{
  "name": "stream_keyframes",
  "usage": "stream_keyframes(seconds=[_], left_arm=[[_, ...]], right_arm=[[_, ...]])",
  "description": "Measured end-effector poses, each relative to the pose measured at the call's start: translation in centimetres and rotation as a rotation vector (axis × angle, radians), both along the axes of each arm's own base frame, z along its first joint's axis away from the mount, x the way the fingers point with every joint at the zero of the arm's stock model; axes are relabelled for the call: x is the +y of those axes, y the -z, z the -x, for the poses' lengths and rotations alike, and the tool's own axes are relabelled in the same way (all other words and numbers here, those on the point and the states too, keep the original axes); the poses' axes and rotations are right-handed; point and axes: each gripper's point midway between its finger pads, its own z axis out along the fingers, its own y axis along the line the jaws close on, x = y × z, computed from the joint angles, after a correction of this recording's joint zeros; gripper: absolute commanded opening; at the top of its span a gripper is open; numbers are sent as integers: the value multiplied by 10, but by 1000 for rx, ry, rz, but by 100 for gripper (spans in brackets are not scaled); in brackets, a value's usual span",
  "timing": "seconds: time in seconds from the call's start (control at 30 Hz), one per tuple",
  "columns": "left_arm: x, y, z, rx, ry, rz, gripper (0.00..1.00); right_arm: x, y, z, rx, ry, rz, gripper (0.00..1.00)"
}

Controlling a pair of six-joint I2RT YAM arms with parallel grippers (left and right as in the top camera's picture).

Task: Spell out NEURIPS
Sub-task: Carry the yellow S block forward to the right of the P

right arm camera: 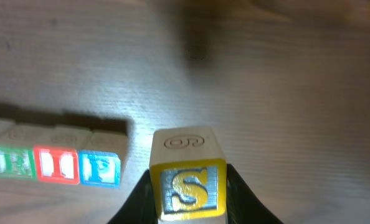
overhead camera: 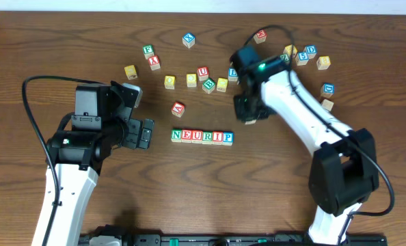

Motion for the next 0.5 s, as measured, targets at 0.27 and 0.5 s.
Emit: stream_keyframes(seconds=[0.27, 0.5], left_arm=[[0, 0, 0, -1, 0, 0, 98], [0, 0, 0, -1, 0, 0, 98]], right_arm=[[19, 32, 32, 8, 31, 25, 1], [8, 39, 40, 7, 83, 61, 1]])
